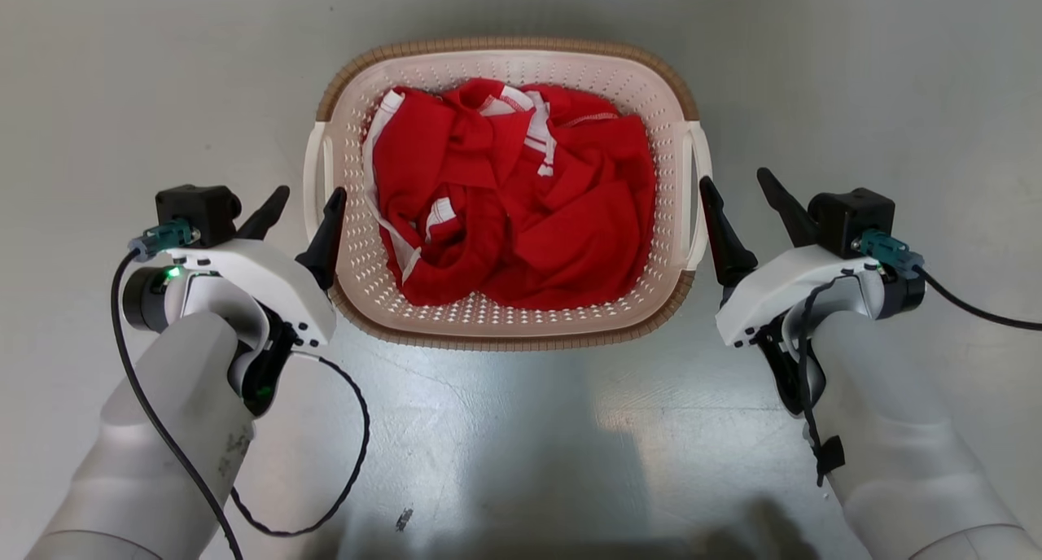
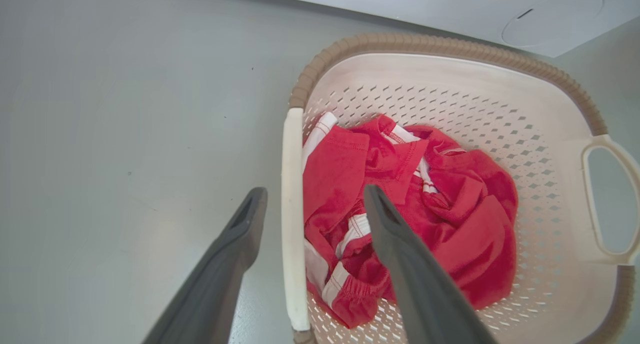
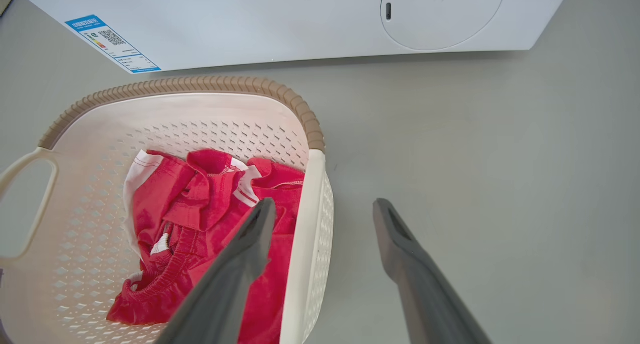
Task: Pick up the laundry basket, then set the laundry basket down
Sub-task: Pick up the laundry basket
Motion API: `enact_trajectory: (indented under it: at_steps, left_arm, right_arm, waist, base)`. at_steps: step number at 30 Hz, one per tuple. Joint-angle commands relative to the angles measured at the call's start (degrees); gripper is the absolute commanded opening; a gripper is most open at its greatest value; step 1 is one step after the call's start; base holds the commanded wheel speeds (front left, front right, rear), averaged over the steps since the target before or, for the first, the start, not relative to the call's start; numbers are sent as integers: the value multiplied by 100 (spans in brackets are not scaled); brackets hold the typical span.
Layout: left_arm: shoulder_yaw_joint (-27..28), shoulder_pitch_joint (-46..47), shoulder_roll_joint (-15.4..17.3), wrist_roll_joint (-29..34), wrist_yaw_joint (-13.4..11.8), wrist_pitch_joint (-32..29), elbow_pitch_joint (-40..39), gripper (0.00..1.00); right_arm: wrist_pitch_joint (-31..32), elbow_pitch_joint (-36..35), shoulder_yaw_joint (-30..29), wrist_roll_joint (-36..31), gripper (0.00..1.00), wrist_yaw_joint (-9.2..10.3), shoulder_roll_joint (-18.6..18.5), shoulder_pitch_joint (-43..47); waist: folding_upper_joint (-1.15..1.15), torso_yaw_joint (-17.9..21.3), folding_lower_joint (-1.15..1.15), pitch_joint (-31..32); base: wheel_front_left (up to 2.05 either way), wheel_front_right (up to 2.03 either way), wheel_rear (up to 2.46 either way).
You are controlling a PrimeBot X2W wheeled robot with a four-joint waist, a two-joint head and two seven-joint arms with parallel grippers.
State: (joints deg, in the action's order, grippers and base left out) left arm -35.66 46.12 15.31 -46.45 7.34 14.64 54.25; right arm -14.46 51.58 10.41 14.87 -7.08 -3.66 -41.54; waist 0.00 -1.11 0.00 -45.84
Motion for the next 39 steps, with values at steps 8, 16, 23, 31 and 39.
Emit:
enact_trajectory:
  at_steps: [8,16,23,31,39]
  left_arm:
    - [6,135,301,-96,14,34,-89,100]
    - [-25,175,340,-107,14,35,-175,100]
    - [-45,212,359,-126,14,35,-195,100]
    - [-44,239,354,-133,14,36,-236,100]
    - [-34,261,371,-132,14,36,-261,100]
  right_arm:
    - [-54,4,277,182,100,-41,79,50]
    - [-54,44,464,373,100,-41,79,-6]
    - [-54,77,613,488,100,-41,79,-82]
    - [-54,104,801,641,100,-41,79,-184]
    - [-54,138,925,764,100,-41,79,-251]
  waist:
    - [0,6,0,-251]
    - [0,22,0,-449]
    - [0,7,0,-600]
    - [0,-27,0,-718]
    - [0,-33,0,-822]
  base:
    - [0,0,0]
    - [0,0,0]
    - [0,0,0]
    - [0,0,0]
    - [0,0,0]
